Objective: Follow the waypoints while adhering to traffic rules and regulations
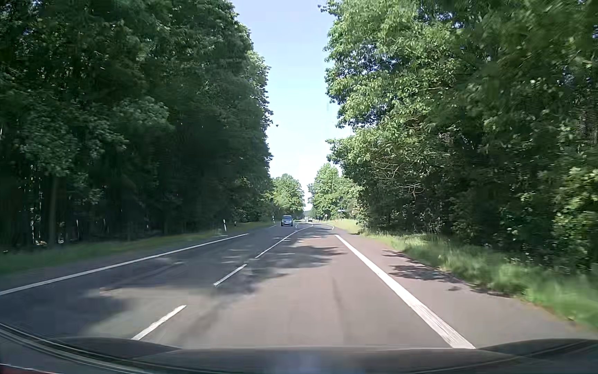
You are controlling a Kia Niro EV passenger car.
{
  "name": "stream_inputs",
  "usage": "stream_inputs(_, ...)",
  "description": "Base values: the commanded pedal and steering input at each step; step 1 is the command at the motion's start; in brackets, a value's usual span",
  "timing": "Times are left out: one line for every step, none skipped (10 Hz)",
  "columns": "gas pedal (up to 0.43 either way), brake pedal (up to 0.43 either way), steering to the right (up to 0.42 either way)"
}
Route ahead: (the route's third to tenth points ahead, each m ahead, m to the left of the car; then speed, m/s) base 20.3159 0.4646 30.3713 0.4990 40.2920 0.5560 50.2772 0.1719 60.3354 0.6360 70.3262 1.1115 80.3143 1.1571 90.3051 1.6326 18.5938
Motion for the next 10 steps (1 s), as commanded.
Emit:
stream_inputs(0.15,0.03,-0.001)
stream_inputs(0.15,0.03,-0.001)
stream_inputs(0.15,0.03,-0.001)
stream_inputs(0.15,0.024,-0.001)
stream_inputs(0.15,0.03,0.0)
stream_inputs(0.15,0.03,0.0)
stream_inputs(0.15,0.03,0.0)
stream_inputs(0.15,0.024,0.0)
stream_inputs(0.15,0.03,0.001)
stream_inputs(0.15,0.03,0.001)
